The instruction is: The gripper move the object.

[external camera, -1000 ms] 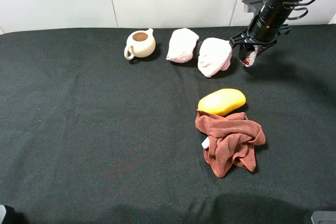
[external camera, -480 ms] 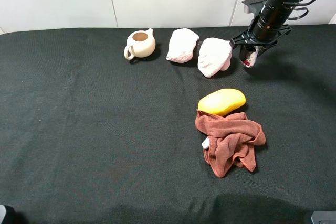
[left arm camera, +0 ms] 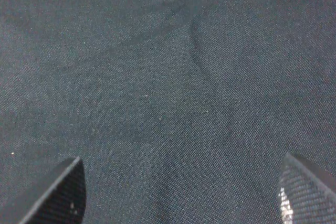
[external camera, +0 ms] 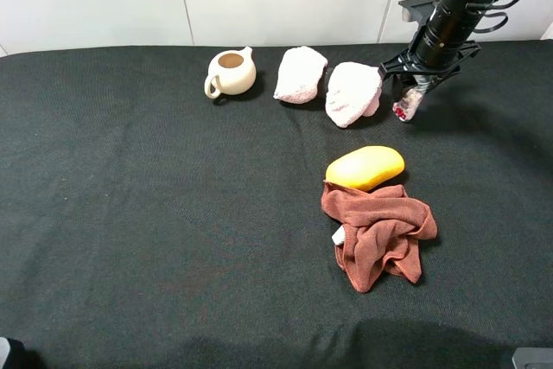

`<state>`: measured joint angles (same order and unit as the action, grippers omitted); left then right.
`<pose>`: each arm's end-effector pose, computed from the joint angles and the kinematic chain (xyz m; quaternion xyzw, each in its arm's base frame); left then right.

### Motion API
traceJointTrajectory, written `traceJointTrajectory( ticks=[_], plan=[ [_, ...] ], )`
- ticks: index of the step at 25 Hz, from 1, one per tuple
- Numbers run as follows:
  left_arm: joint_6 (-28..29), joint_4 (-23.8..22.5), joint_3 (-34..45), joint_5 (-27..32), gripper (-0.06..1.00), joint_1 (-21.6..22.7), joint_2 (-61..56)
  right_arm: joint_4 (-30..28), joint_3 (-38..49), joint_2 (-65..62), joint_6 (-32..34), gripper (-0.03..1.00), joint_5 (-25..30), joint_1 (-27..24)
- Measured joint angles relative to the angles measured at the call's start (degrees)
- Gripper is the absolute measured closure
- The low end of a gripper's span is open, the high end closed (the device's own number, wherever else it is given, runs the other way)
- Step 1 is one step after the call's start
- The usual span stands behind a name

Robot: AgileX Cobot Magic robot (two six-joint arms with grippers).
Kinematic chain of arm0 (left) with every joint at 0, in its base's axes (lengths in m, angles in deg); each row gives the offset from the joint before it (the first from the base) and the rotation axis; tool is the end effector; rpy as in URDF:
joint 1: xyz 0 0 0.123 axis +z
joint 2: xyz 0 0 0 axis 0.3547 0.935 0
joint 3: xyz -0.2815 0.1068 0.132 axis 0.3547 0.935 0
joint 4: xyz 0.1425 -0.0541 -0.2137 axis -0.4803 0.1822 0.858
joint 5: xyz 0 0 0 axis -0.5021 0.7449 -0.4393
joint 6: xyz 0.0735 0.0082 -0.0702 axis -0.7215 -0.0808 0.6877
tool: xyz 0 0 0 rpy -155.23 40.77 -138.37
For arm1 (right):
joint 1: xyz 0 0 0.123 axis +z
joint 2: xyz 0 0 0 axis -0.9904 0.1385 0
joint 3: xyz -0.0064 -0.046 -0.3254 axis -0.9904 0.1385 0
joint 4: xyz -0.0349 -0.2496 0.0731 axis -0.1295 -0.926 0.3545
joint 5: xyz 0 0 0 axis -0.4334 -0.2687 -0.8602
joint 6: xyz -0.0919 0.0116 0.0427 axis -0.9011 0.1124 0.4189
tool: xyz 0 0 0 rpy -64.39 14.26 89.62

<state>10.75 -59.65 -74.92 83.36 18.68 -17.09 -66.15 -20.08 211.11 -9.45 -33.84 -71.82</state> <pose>-0.0280 0.0024 0.2731 0.0197 0.8553 0.0007 0.5178 0.4537 0.0827 0.1576 -0.1911 0.9766 0.0034 0.0987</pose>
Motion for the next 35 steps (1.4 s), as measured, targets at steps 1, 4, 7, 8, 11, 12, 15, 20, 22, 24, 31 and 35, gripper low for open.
traceJointTrajectory(
  ticks=[1,4,7,8,11,12,15,20,22,24,31,35],
  plan=[
    [0.0,0.0,0.0,0.0,0.21,0.0,0.0,0.0,0.0,0.0,0.0,0.47,0.0,0.0],
    [0.0,0.0,0.0,0.0,0.21,0.0,0.0,-0.1,0.0,0.0,0.0,0.36,0.0,0.0],
    [0.0,0.0,0.0,0.0,0.21,0.0,0.0,-0.2,0.0,0.0,0.0,0.33,0.0,0.0],
    [0.0,0.0,0.0,0.0,0.21,0.0,0.0,-0.2,0.0,0.0,0.0,0.31,0.0,0.0],
    [0.0,0.0,0.0,0.0,0.21,0.0,0.0,-0.2,0.0,0.0,-0.1,0.28,0.1,0.0],
    [0.0,0.0,0.0,0.0,0.21,0.0,0.0,-0.2,0.0,0.0,-0.3,0.28,0.2,0.0],
    [0.0,0.0,0.0,0.0,0.21,0.0,0.0,-0.2,0.0,0.0,-0.5,0.27,0.2,0.0],
    [0.0,0.0,0.0,0.0,0.21,0.0,0.0,-0.2,0.0,0.0,-0.9,0.27,0.4,0.0],
    [0.0,0.0,0.0,0.0,0.21,0.0,0.0,0.0,0.0,0.0,-0.9,0.27,0.9,0.0],
    [0.0,0.0,0.0,0.0,0.21,0.0,0.0,0.3,0.0,0.0,-0.9,0.27,1.4,0.0],
    [0.0,0.0,0.0,0.0,0.21,0.0,0.0,1.3,0.0,0.0,-1.9,0.27,1.5,0.0],
    [0.0,0.0,0.0,0.0,0.21,0.0,0.0,1.3,0.0,-1.2,-2.0,0.27,1.5,0.0]
  ],
)
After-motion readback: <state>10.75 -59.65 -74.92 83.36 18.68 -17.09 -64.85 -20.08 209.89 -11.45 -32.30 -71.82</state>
